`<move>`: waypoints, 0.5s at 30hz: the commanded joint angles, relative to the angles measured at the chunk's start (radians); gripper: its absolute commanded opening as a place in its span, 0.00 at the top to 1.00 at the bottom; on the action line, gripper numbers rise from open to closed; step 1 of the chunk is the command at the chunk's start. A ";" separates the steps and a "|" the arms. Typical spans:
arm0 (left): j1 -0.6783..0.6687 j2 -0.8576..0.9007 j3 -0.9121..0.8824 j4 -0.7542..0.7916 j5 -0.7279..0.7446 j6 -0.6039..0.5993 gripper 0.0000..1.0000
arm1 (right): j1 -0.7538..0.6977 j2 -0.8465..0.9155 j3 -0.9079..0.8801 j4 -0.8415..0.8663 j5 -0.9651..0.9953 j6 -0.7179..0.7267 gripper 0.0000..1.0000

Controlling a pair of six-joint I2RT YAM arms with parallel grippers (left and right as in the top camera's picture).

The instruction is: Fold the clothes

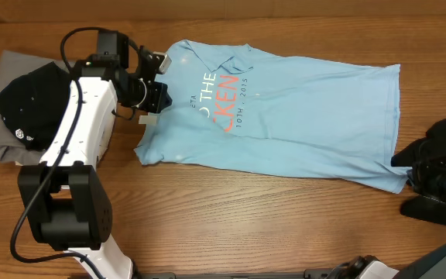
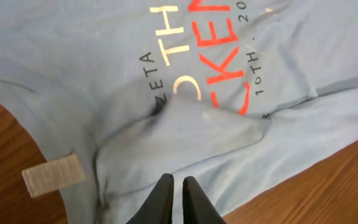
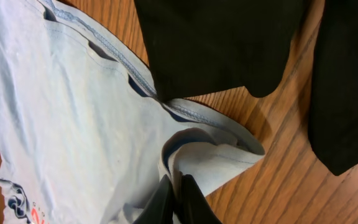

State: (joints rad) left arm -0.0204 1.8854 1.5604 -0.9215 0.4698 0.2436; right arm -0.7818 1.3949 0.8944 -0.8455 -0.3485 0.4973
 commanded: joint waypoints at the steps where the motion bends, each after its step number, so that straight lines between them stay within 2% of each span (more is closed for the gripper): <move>1: -0.006 0.005 0.022 0.014 -0.010 0.023 0.88 | 0.002 0.003 -0.002 0.008 0.011 -0.003 0.96; 4: -0.006 0.005 0.022 0.029 -0.035 0.012 0.81 | 0.002 0.003 -0.002 0.008 0.011 -0.003 0.96; 6: -0.006 0.005 0.022 0.005 -0.080 -0.018 0.63 | 0.002 0.003 -0.002 0.007 0.011 -0.003 0.96; 8: 0.001 0.005 0.022 -0.053 -0.138 -0.039 0.57 | 0.002 0.003 -0.002 0.007 0.011 -0.003 0.96; 10: 0.012 0.005 0.021 -0.124 -0.194 -0.059 0.43 | 0.002 0.003 -0.002 0.006 0.011 -0.003 0.96; 12: 0.024 0.005 0.012 -0.189 -0.220 -0.068 0.39 | 0.002 0.003 -0.002 0.004 0.010 -0.003 0.96; 15: 0.041 0.005 -0.024 -0.243 -0.253 -0.065 0.39 | 0.002 0.003 -0.002 0.004 0.010 -0.003 0.96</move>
State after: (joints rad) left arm 0.0002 1.8854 1.5597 -1.1458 0.2905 0.1967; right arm -0.7818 1.3949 0.8944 -0.8471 -0.3473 0.4969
